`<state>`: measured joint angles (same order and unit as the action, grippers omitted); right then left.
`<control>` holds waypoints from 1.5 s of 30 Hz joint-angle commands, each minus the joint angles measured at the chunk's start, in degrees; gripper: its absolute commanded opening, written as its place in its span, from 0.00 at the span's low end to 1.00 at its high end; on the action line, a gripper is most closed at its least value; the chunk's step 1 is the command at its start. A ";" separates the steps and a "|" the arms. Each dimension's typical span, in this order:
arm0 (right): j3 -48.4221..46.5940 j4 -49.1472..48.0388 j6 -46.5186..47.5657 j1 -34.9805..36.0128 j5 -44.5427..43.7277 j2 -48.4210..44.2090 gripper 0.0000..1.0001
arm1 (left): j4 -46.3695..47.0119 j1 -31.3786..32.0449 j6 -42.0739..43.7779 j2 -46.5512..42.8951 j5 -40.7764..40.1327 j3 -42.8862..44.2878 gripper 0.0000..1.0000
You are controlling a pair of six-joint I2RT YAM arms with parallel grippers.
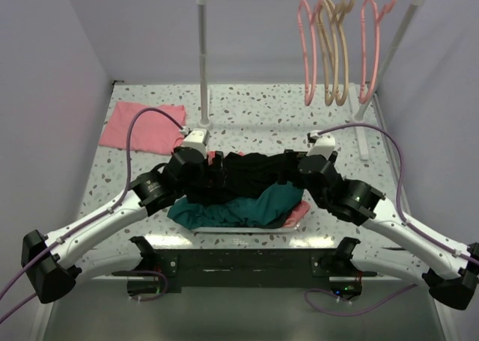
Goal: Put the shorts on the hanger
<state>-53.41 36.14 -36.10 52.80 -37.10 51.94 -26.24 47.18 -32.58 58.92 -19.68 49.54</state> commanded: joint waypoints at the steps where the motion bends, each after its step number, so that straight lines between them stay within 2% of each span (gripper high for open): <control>1: -1.52 -2.83 4.10 -0.15 -2.27 -0.10 0.99 | 0.31 -0.07 -1.35 -3.01 -3.61 1.44 1.00; 11: -1.70 -4.06 5.68 -0.15 0.36 2.19 0.98 | -3.47 0.02 -3.46 0.50 -1.76 4.51 1.00; 16: -1.79 -4.67 6.65 -0.24 5.01 4.04 0.99 | -3.64 0.02 -3.63 0.32 -1.41 5.39 1.00; 21: -3.37 -3.36 7.53 -0.24 5.72 7.38 0.99 | -3.99 0.02 -4.60 -0.11 -0.71 5.22 1.00; 27: -3.81 -4.93 8.85 -0.15 6.69 7.29 0.99 | -4.61 0.02 -3.99 -0.03 0.08 5.39 1.00; 34: -6.35 -9.07 11.84 -0.24 9.15 12.82 0.98 | -4.70 0.02 -3.11 -0.73 1.84 6.09 1.00; 40: -9.78 -11.01 13.51 -0.15 8.99 21.43 0.99 | -5.49 -0.07 -2.05 -1.43 3.25 6.18 1.00; 42: -11.98 -9.35 13.68 -0.24 8.54 25.30 0.97 | -5.84 0.02 -1.88 -1.35 3.42 6.45 1.00; 45: -14.88 -7.23 14.12 -0.24 8.80 28.47 0.85 | -6.63 0.02 -1.00 -1.78 3.77 6.89 1.00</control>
<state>-63.16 27.99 -23.77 52.75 -28.45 77.76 -32.42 47.18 -35.46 58.43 -16.91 53.43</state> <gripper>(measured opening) 0.917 0.997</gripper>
